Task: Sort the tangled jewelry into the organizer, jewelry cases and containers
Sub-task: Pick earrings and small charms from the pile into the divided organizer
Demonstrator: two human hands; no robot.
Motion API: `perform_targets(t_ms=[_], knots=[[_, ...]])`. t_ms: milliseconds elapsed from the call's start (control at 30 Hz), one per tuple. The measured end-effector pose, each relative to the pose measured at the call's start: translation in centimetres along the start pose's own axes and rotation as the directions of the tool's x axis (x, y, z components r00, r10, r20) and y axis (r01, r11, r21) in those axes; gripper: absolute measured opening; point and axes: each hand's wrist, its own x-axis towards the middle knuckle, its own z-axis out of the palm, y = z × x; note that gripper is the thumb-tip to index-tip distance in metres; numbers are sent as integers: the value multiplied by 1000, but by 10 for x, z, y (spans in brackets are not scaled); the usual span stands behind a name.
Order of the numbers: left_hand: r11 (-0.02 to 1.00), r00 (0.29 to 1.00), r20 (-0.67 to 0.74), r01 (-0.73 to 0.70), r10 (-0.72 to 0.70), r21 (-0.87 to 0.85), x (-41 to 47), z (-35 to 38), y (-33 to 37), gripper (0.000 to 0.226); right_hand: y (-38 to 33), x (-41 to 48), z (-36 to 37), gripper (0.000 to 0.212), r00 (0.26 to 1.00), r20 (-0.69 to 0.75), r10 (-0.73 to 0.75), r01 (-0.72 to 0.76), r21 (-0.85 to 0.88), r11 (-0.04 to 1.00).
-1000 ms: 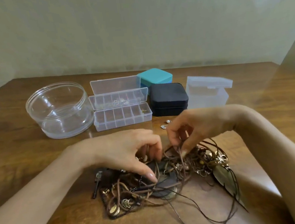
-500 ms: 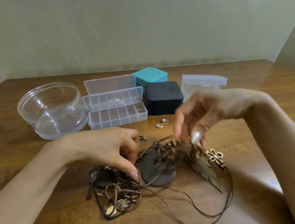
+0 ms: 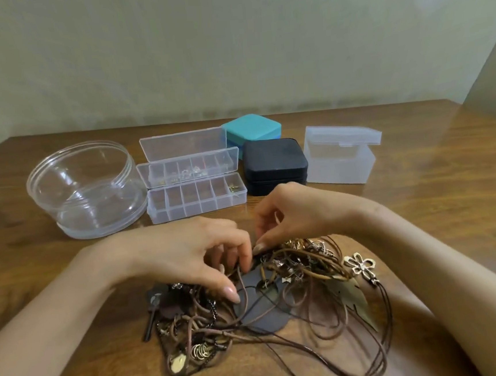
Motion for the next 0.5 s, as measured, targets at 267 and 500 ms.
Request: perform_targets(t_ms=[267, 500], knots=[[994, 955, -294, 16, -47, -108, 0, -5, 1, 26, -3, -4, -4, 12, 995, 101, -21, 14, 71, 997], [948, 879, -464, -45, -112, -315, 12, 2, 0, 21, 2, -8, -18, 10, 999, -27, -28, 38, 507, 861]])
